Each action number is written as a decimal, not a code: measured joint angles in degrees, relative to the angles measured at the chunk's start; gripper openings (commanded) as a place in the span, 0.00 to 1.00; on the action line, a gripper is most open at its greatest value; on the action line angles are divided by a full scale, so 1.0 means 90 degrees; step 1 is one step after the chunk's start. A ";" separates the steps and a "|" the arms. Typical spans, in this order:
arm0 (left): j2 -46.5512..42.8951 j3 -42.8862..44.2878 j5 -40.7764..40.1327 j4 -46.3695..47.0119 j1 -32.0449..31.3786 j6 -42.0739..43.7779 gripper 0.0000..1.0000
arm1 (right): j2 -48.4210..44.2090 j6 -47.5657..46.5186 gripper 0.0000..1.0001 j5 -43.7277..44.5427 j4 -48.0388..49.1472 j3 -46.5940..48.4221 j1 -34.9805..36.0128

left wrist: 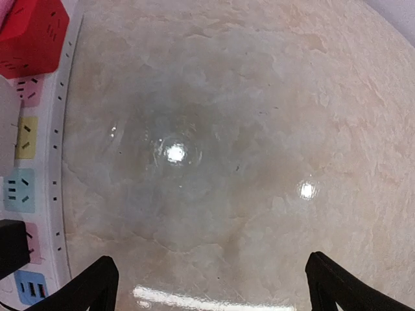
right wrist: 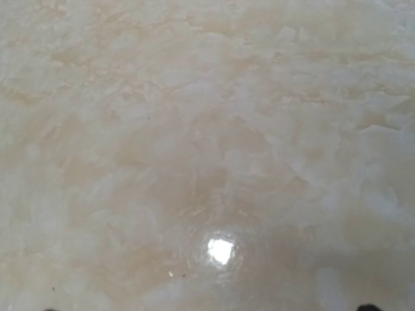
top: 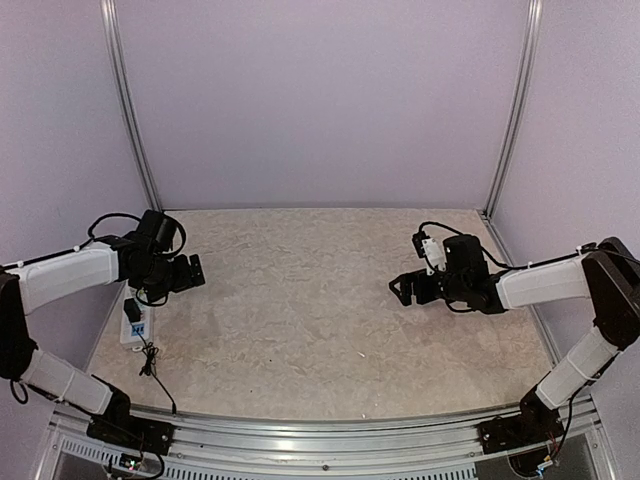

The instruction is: Pull the plug off the socket

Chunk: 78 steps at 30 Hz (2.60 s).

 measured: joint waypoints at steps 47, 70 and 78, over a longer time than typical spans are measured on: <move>0.0209 -0.0622 0.0318 -0.0376 0.3009 -0.0289 0.99 | 0.0291 0.0435 1.00 -0.1049 0.1552 -0.0425 0.0002; 0.0248 -0.0648 0.0126 -0.0240 0.3096 -0.0238 0.99 | 0.0291 0.0571 1.00 -0.1217 0.1644 -0.0425 0.0002; 0.0449 -0.0658 0.0107 -0.0134 0.3109 -0.0138 0.99 | 0.0291 0.0600 1.00 -0.1231 0.1702 -0.0425 0.0002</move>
